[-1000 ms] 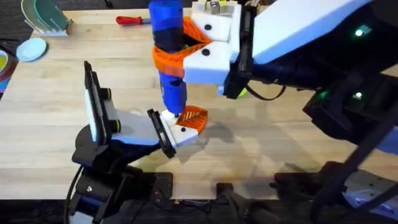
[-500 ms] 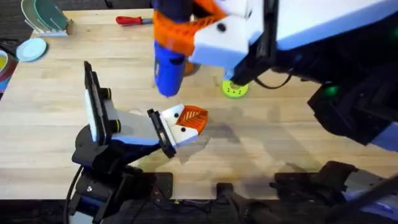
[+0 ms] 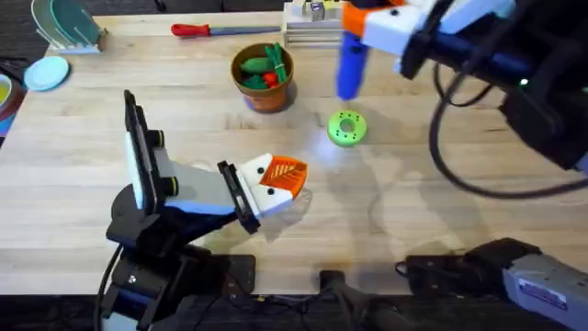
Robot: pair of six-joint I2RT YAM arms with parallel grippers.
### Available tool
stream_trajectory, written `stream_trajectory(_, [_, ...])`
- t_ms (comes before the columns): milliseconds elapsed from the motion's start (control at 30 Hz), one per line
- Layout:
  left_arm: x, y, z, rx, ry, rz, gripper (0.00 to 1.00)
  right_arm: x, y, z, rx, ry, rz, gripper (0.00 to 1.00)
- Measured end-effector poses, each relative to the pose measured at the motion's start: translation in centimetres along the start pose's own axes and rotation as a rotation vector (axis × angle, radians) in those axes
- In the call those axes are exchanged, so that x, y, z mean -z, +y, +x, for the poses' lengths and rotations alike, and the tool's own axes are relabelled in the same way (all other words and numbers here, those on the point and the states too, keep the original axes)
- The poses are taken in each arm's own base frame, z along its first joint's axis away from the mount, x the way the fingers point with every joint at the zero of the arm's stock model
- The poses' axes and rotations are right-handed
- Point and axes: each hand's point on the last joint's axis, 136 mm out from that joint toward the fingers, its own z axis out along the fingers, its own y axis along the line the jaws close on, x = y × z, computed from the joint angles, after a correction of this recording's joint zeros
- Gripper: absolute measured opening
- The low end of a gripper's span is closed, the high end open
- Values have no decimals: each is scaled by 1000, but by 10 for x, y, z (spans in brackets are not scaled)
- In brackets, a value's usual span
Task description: Pick up the gripper from the table and insert it into the empty holder that is missing its gripper. Then pick up a screw, insert it into the mounting hole, and use the screwdriver to tighten it. Finally, clean up the table by picking up the vegetable and placing it into the bucket.
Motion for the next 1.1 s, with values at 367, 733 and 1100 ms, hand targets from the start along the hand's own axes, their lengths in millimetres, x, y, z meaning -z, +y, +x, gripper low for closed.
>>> stream_trajectory(367, [0,0,0,0,0,0,9,50,-87,98,263,513,436,22])
stream_trajectory(733, [0,0,0,0,0,0,9,125,-132,164,635,1144,608,22])
stream_trajectory(1100, [0,0,0,0,0,0,9,145,-128,258,687,1538,416,22])
